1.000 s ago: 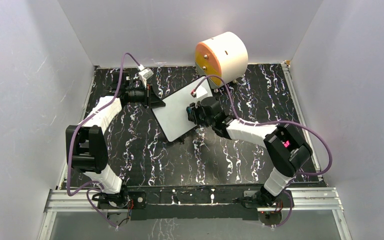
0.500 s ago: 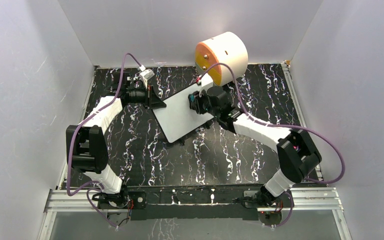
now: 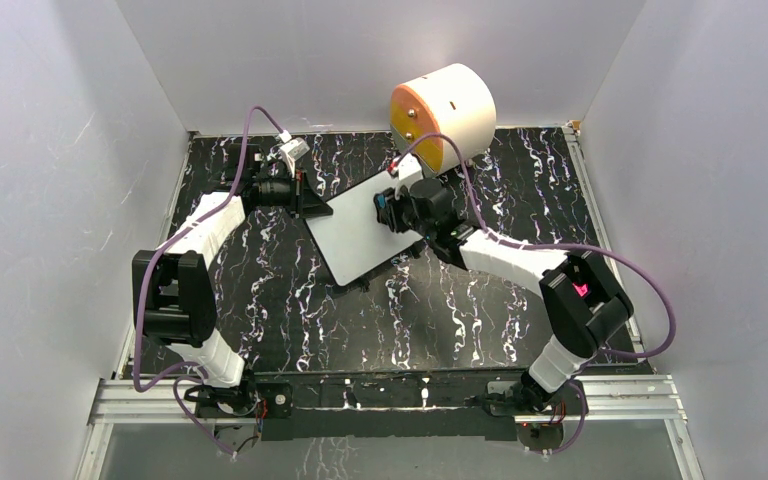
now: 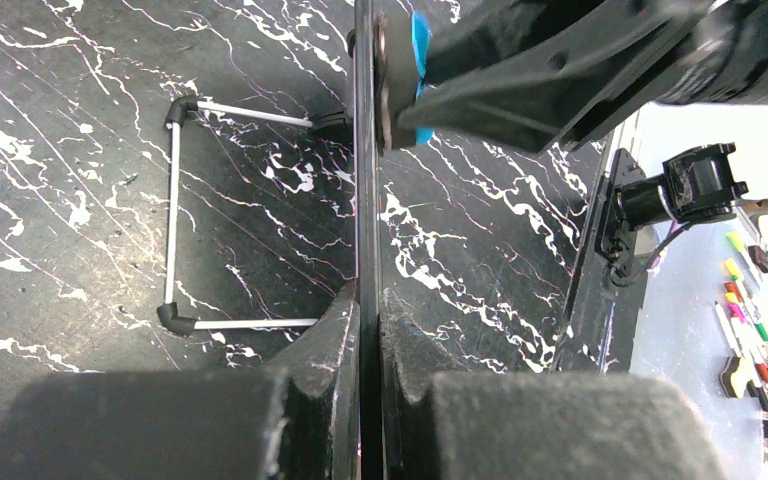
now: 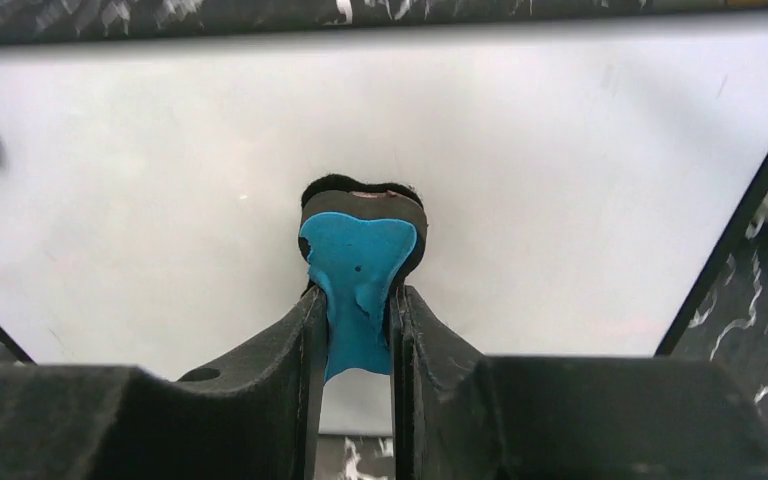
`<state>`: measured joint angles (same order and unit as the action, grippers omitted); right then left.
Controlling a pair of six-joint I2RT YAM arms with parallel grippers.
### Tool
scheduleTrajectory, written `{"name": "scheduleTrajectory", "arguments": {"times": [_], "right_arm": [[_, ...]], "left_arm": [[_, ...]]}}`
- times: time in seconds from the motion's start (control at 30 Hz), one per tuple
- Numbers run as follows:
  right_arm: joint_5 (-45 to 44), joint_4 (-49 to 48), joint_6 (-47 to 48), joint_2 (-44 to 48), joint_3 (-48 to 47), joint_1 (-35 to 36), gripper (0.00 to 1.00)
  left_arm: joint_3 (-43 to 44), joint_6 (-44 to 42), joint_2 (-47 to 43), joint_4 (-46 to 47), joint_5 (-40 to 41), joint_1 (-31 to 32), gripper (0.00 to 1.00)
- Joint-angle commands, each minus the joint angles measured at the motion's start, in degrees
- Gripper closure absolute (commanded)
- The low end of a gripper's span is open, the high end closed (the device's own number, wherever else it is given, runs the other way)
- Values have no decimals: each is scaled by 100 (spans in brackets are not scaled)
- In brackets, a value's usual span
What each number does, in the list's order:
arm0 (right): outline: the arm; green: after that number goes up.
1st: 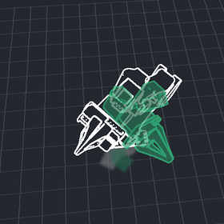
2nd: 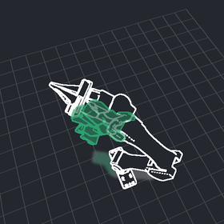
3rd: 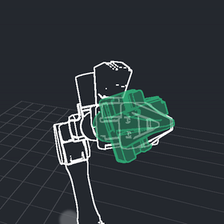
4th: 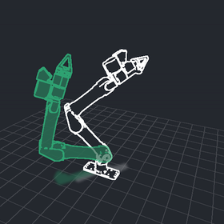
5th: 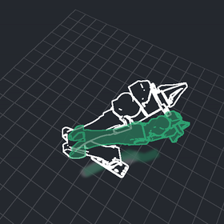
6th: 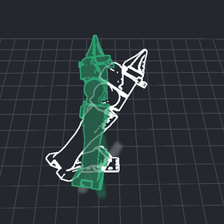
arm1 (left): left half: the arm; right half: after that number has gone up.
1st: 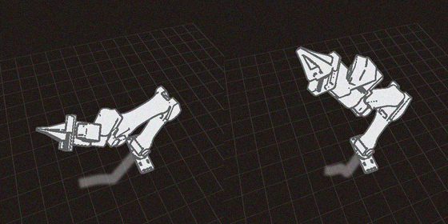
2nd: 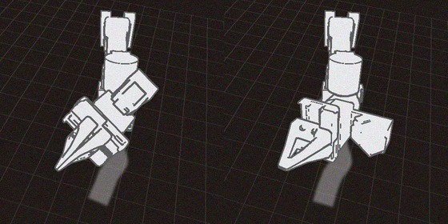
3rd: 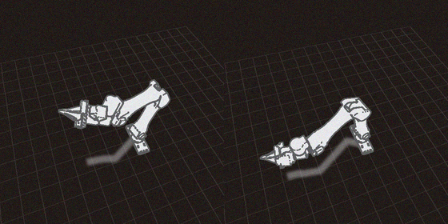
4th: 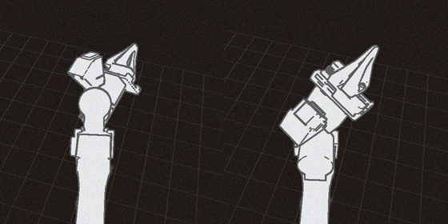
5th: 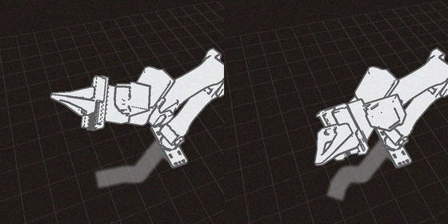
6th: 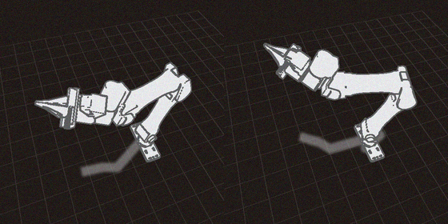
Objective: Erase the whiteboard
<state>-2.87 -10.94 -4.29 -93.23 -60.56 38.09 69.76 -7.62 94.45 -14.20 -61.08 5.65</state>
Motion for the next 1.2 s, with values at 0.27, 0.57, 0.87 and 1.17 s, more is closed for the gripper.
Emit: {"name": "scheduleTrajectory", "arguments": {"times": [0.27, 0.57, 0.87, 1.17], "right_arm": [[-191, -267, -97, 192, 842, -26, 87], [-338, -68, 104, 95, -581, -111, 86], [-297, -208, 25, -277, -63, -313, 87], [72, -689, -833, -38, 1378, -316, 86]], "left_arm": [[30, -83, 34, -308, -254, 102, 100], [82, -94, 60, -372, -246, 104, 100], [96, -112, 62, -365, -289, 104, 100], [84, -76, 65, -309, -333, 104, 100]]}}
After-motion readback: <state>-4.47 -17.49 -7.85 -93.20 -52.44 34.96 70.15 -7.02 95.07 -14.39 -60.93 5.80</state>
